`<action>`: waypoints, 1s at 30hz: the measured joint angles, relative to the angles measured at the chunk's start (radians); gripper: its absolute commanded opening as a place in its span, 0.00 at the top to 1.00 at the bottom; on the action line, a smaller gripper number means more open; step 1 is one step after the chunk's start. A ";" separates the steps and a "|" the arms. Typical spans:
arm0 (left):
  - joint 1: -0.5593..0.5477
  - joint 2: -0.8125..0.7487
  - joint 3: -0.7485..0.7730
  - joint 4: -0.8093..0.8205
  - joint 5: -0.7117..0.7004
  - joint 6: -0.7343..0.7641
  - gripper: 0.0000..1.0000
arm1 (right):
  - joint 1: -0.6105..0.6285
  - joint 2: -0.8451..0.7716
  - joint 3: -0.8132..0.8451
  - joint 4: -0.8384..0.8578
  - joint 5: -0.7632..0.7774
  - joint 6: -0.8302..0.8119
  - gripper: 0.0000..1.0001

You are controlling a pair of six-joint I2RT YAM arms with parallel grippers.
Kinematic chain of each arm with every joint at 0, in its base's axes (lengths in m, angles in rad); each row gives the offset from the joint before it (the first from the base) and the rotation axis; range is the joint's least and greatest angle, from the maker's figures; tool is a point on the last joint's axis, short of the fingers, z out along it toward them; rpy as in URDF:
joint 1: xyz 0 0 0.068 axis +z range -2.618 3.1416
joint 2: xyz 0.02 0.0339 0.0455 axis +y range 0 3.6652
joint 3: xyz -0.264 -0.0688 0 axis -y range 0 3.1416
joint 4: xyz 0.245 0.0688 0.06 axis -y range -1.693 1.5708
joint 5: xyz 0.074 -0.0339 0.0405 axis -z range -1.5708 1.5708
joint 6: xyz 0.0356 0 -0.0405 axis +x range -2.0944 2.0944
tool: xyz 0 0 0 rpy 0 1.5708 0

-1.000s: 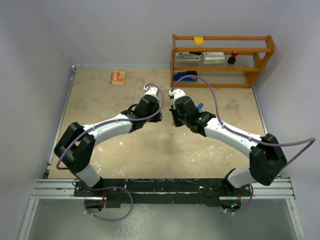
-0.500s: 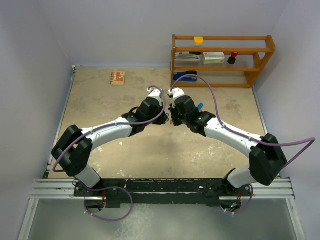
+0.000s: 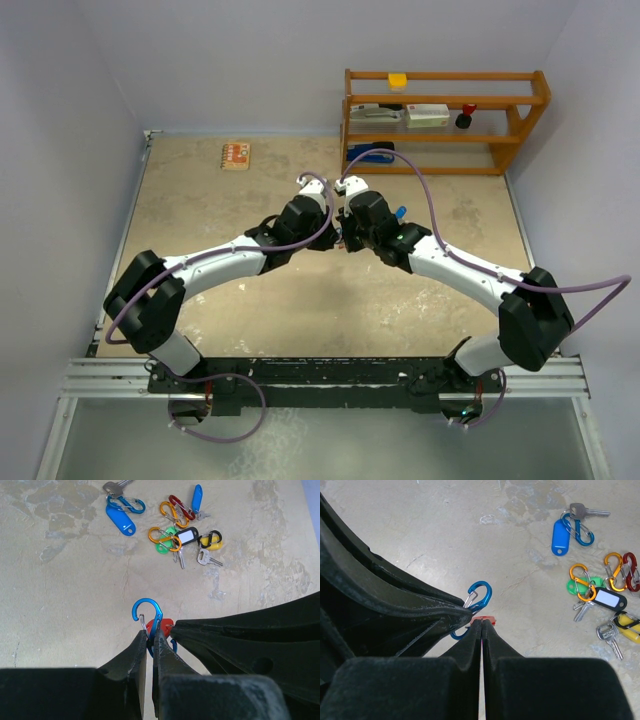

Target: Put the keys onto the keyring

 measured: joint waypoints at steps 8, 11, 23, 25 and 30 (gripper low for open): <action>-0.003 0.000 0.000 0.000 0.003 0.000 1.00 | 0.000 0.000 0.000 0.000 0.000 -0.007 1.00; -0.007 0.000 0.000 0.000 0.003 0.000 1.00 | 0.000 0.000 0.000 0.000 0.000 -0.010 1.00; -0.010 0.004 0.000 -0.001 0.004 0.000 1.00 | 0.000 0.000 0.000 0.000 0.000 -0.014 1.00; -0.011 0.007 0.000 -0.001 0.004 0.000 1.00 | 0.000 0.000 0.000 0.000 0.000 -0.013 1.00; -0.015 0.015 0.000 0.000 0.004 0.000 1.00 | 0.000 0.000 0.000 0.000 -0.001 -0.013 1.00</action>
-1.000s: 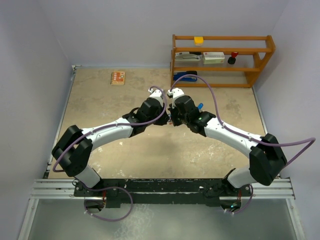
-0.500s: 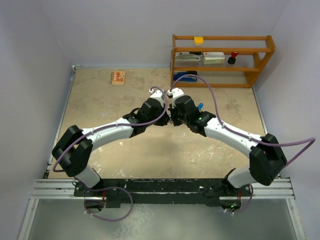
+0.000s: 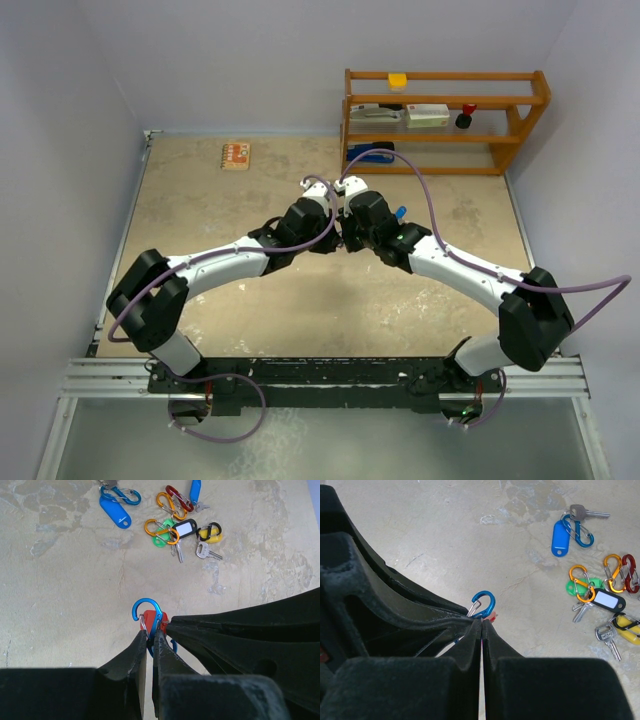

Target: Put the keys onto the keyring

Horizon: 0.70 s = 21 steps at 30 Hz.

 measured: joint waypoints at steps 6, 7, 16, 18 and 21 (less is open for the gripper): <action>0.000 0.001 0.000 0.000 0.000 0.000 1.00 | 0.000 0.000 0.000 0.000 -0.003 0.000 1.00; 0.000 0.001 0.000 0.000 -0.001 0.000 1.00 | 0.000 0.000 0.000 0.000 -0.004 0.000 1.00; 0.000 0.038 0.000 0.000 -0.001 0.007 1.00 | 0.000 -0.005 0.000 0.000 -0.025 0.000 1.00; 0.000 0.042 0.000 0.000 -0.002 0.008 1.00 | 0.000 -0.008 0.000 0.000 -0.026 0.000 1.00; 0.000 0.042 0.002 0.000 -0.004 0.008 1.00 | 0.000 -0.009 0.000 0.000 -0.026 0.000 1.00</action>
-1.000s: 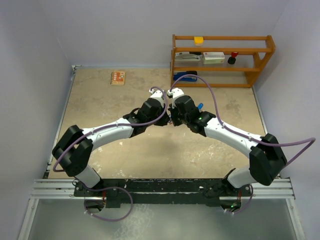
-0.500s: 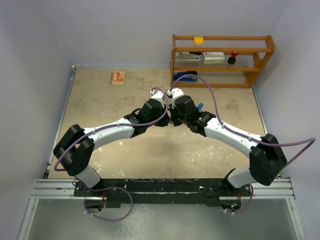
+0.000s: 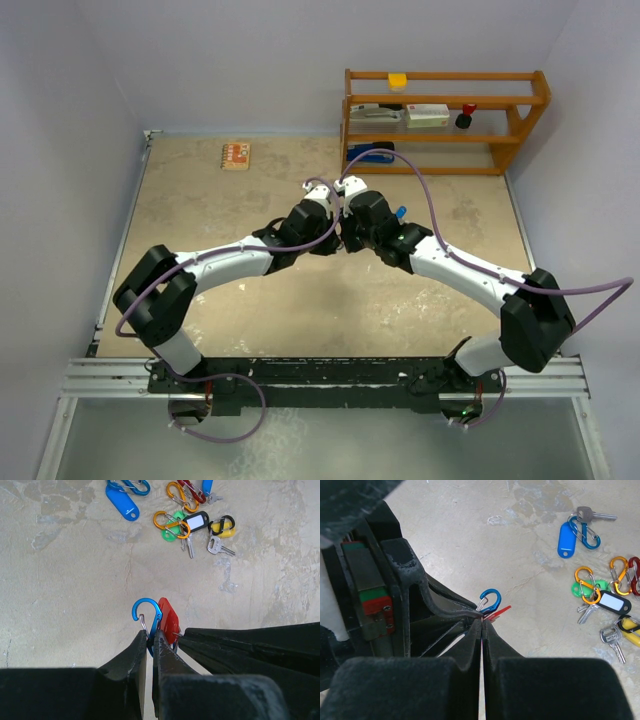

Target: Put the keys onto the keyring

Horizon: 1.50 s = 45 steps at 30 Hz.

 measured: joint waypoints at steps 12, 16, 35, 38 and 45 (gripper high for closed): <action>0.000 -0.012 0.007 -0.006 0.000 0.001 1.00 | 0.000 0.000 0.000 0.000 0.002 0.000 1.00; 0.000 -0.039 0.007 -0.008 0.000 0.001 1.00 | 0.000 0.000 0.000 0.000 0.004 0.000 1.00; 0.000 -0.048 0.007 -0.011 -0.001 0.002 1.00 | 0.000 0.000 0.000 0.003 0.002 0.000 1.00; 0.000 -0.048 0.007 -0.011 -0.001 0.003 1.00 | 0.000 0.000 0.000 0.003 0.001 -0.001 1.00; 0.000 -0.043 0.007 -0.011 -0.005 0.003 1.00 | 0.000 -0.014 -0.001 0.003 0.000 -0.001 1.00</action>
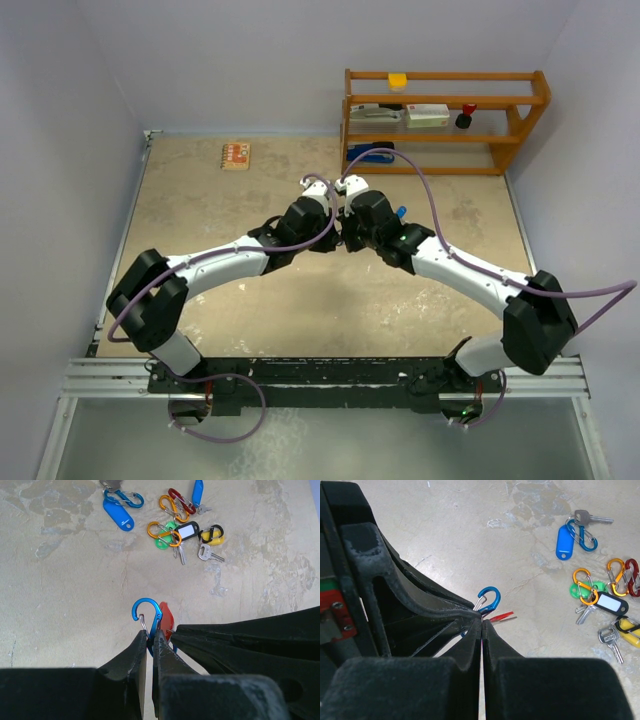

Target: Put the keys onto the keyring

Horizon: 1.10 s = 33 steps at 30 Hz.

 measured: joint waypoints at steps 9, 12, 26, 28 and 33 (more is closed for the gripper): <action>0.000 0.004 0.011 -0.004 -0.005 0.001 1.00 | 0.000 -0.005 -0.009 -0.001 0.000 -0.002 1.00; 0.000 0.004 0.021 -0.009 -0.008 0.006 1.00 | 0.000 -0.005 -0.009 0.004 0.000 -0.003 1.00; 0.000 0.023 0.040 -0.020 -0.014 0.008 1.00 | 0.000 -0.005 -0.009 0.003 -0.002 -0.003 1.00; 0.000 0.028 0.048 -0.024 -0.019 0.008 1.00 | 0.000 -0.006 -0.009 0.002 -0.002 -0.003 1.00; 0.000 0.039 0.068 -0.035 -0.029 0.008 1.00 | 0.000 -0.011 -0.009 0.001 -0.003 -0.003 1.00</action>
